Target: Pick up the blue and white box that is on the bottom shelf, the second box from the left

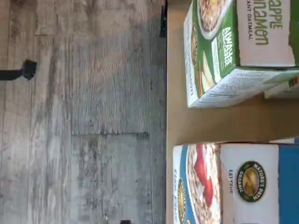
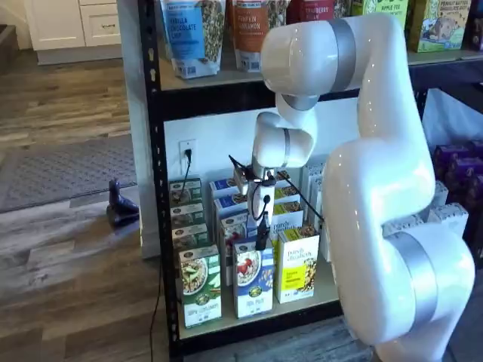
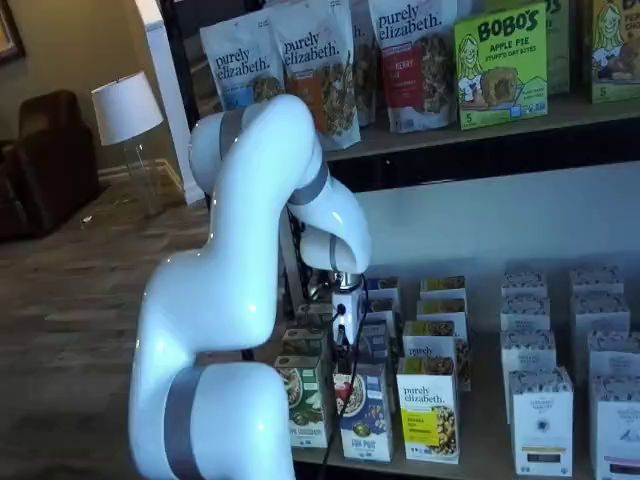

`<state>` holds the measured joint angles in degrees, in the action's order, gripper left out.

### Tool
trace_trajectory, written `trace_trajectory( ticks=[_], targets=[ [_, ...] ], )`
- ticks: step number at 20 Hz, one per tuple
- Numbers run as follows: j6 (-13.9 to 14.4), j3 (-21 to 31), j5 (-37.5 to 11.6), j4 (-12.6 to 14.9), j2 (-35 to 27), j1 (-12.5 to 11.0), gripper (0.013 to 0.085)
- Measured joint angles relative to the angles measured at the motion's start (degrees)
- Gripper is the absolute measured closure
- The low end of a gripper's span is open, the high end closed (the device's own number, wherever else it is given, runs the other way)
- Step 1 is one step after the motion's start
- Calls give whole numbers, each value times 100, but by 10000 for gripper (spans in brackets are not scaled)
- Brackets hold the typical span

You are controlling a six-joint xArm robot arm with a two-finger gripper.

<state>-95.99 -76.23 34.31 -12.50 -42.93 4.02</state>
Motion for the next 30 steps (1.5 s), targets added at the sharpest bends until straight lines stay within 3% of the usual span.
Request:
trace_trajectory(
  ticks=[3,14,30],
  targets=[
    [315,-89,321,335,5,26,130],
    [599,-27,56,594,-112,107,130],
    [531,-906,132,600,-827,24,130]
  ],
)
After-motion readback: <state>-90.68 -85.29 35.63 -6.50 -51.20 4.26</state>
